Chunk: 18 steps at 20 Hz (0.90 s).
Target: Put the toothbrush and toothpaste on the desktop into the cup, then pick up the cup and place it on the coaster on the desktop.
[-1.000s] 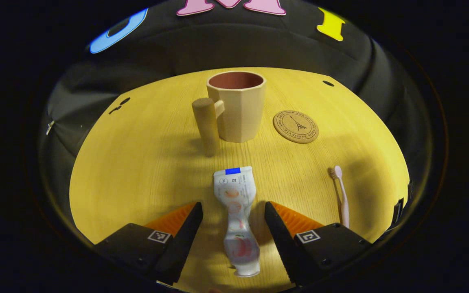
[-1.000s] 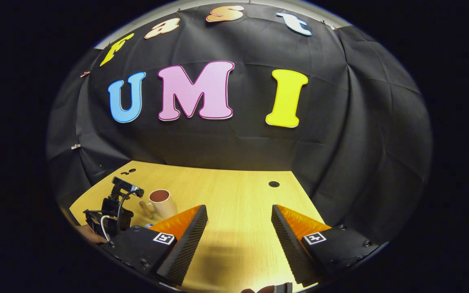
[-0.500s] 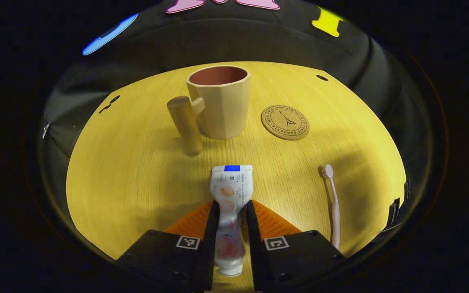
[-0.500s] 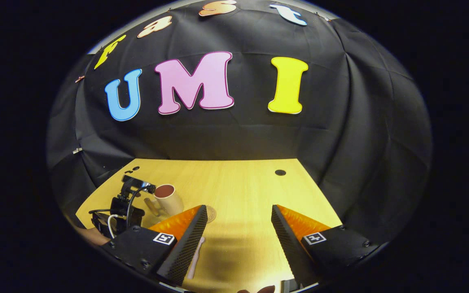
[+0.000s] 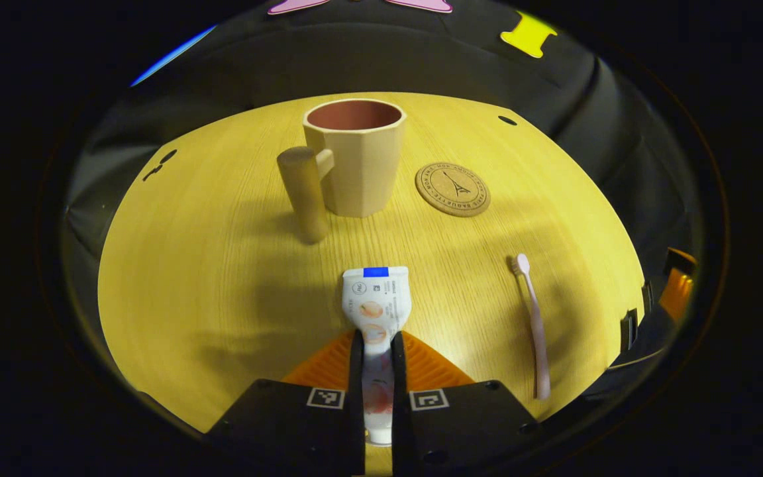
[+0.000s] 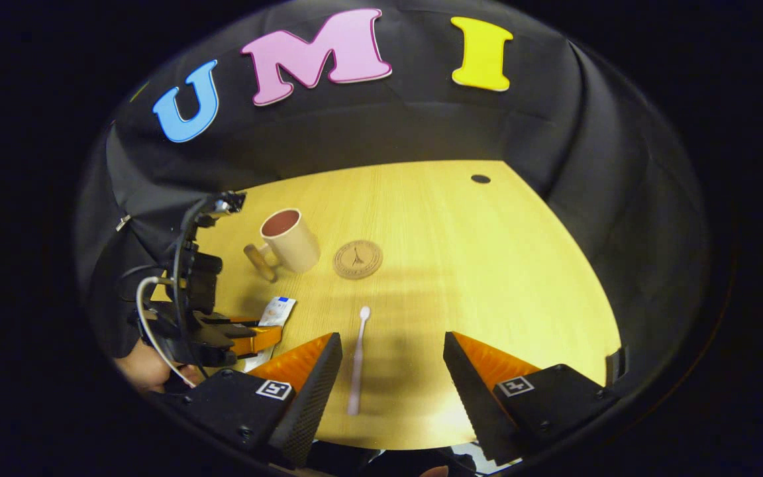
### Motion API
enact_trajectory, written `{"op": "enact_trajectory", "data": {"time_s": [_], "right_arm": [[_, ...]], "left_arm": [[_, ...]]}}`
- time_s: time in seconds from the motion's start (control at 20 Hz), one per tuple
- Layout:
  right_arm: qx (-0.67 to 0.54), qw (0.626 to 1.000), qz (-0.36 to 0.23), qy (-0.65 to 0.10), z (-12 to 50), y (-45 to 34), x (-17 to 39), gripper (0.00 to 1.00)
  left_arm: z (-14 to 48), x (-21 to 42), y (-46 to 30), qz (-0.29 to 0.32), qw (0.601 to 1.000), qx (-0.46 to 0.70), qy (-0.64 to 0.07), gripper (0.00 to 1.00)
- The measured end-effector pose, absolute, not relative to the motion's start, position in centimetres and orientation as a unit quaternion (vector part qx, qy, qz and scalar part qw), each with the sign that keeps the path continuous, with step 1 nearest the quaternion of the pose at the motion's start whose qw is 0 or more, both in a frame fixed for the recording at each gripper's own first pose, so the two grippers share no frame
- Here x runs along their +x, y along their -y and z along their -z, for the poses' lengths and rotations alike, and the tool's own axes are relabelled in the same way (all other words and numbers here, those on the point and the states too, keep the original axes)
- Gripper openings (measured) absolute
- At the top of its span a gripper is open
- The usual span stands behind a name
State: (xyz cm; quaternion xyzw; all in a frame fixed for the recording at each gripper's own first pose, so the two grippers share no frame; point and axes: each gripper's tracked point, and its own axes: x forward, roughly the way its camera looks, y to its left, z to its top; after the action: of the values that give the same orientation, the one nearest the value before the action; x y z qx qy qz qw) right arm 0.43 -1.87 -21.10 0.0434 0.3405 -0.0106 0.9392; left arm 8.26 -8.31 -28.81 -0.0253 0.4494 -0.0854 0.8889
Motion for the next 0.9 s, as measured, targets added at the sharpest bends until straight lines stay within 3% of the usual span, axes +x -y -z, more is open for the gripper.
{"op": "enact_trajectory", "data": {"time_s": [0.15,0.3,0.75,0.9], "right_arm": [[0.028,0.930,0.014,-0.366,24.1,0.7,0.7,0.93],[0.006,0.926,0.013,-0.377,26.5,-0.2,1.7,0.83],[-0.024,0.893,0.014,-0.450,32.1,-1.2,3.7,0.75],[-0.014,0.889,0.016,-0.457,32.4,-1.4,4.6,0.63]], "left_arm": [[27.1,6.4,7.4,0.099,0.895,-0.033,-0.434,0.21],[25.2,4.8,5.6,0.100,0.903,-0.033,-0.417,0.21],[23.4,1.0,-0.4,0.073,0.915,-0.047,-0.393,0.21],[23.4,0.2,-1.9,0.055,0.915,-0.054,-0.396,0.21]]}}
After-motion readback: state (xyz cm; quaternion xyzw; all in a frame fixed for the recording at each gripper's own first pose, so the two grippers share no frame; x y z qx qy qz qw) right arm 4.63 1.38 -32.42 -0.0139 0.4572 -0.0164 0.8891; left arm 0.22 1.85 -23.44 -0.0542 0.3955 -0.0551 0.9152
